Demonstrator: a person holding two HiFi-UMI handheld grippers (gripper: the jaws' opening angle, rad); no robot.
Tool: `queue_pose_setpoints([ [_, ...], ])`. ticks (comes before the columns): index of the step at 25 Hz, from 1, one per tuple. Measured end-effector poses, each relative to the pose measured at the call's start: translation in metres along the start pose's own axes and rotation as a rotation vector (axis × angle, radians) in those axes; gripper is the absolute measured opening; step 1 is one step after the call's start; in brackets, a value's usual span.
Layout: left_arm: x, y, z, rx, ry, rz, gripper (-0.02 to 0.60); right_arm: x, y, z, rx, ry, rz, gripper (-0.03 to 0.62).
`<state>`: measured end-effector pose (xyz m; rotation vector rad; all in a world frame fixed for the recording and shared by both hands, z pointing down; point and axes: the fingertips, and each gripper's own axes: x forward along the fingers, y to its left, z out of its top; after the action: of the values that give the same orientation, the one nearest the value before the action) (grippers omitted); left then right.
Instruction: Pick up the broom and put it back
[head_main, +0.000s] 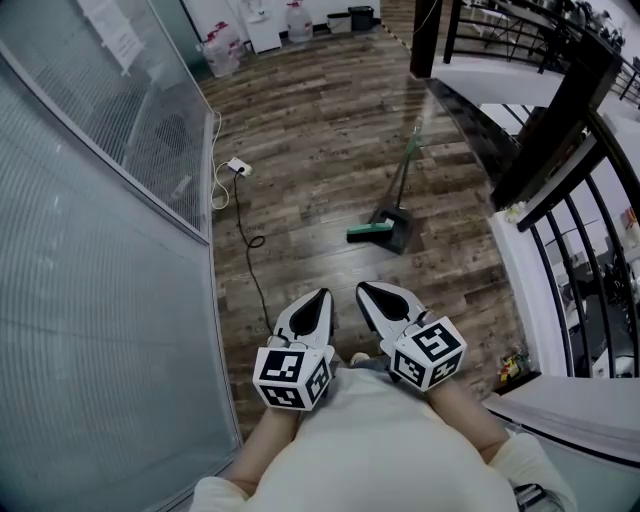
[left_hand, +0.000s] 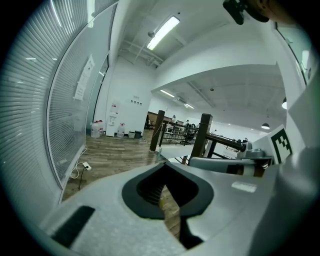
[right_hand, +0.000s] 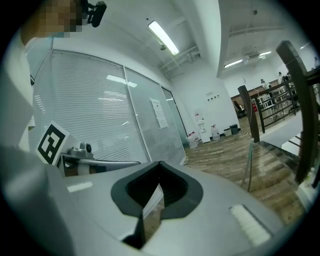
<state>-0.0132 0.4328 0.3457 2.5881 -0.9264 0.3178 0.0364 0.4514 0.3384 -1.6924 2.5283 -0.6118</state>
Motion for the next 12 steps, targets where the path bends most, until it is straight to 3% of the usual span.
queue_pose_setpoints([
  [12,0.014,-0.005,-0.002,-0.005,0.020,-0.025,0.006,-0.003,-0.014,-0.003,0.041,0.009,-0.024,0.005],
])
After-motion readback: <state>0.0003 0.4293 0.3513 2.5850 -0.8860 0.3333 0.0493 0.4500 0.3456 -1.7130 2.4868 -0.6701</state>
